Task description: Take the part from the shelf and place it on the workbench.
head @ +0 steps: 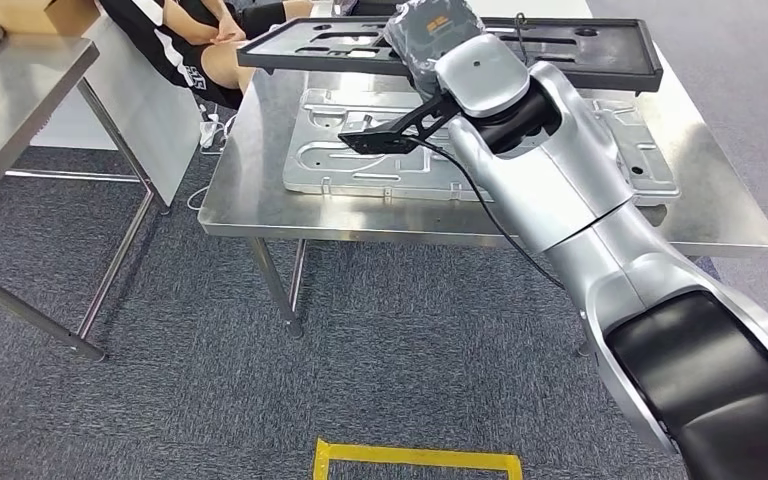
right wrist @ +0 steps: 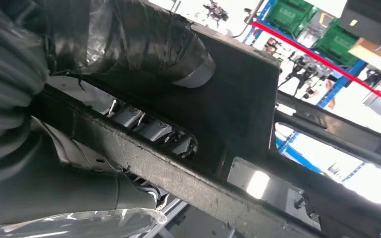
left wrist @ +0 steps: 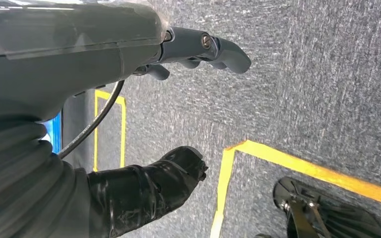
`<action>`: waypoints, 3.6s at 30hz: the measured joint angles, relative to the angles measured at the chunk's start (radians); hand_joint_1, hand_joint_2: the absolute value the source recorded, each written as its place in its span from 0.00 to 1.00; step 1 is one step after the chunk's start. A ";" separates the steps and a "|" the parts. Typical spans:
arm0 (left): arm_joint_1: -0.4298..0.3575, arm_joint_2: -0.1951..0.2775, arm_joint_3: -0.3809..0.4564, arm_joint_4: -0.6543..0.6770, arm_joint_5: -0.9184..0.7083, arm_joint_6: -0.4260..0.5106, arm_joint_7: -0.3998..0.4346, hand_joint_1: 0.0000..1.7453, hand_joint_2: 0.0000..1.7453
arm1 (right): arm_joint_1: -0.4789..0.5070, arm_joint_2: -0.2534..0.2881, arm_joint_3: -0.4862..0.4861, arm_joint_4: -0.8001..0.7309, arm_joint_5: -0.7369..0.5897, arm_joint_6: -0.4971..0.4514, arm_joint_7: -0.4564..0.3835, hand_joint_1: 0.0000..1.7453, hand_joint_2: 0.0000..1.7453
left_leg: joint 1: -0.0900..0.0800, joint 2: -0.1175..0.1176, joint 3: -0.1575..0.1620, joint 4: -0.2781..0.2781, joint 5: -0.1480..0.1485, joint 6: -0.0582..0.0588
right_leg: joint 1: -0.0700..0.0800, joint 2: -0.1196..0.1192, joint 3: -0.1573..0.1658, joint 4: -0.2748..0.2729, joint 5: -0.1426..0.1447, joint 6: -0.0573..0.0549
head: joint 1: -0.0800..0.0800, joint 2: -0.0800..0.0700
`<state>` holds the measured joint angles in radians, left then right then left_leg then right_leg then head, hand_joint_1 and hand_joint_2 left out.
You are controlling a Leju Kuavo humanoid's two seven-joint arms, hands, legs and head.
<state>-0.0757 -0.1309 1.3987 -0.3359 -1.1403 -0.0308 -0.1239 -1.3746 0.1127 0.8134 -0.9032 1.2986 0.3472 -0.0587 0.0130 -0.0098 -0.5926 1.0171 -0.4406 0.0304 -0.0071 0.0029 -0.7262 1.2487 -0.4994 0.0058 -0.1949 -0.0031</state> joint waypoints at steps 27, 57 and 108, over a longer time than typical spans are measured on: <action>0.001 -0.011 0.001 0.007 0.017 0.013 -0.001 0.00 1.00 | 0.019 -0.002 0.026 -0.060 -0.012 0.022 0.001 1.00 1.00 | 0.004 0.007 -0.004 -0.019 0.016 -0.003 | 0.000 0.002 0.025 0.022 -0.073 -0.003 | 0.000 0.000; 0.006 -0.013 0.001 0.005 0.027 0.027 0.039 0.00 1.00 | 0.095 -0.026 0.020 -0.084 -0.042 0.003 0.000 1.00 1.00 | 0.002 0.008 0.003 -0.021 0.014 -0.003 | 0.001 0.002 0.042 -0.015 -0.060 -0.003 | -0.001 0.000; 0.026 -0.052 0.001 -0.138 -0.020 -0.007 0.093 0.00 1.00 | 0.239 -0.084 -0.004 0.040 -0.083 -0.121 -0.036 1.00 1.00 | -0.002 0.004 -0.086 0.128 -0.003 -0.041 | 0.001 0.004 0.146 -0.218 0.036 -0.042 | -0.001 0.000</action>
<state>-0.0495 -0.1827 1.4001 -0.4740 -1.1601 -0.0374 -0.0311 -1.1359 0.0290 0.8096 -0.8630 1.2158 0.2266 -0.0949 0.0111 -0.0055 -0.6787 1.1449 -0.4439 -0.0105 -0.0063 0.0069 -0.5797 1.0311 -0.4631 -0.0362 -0.1964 -0.0031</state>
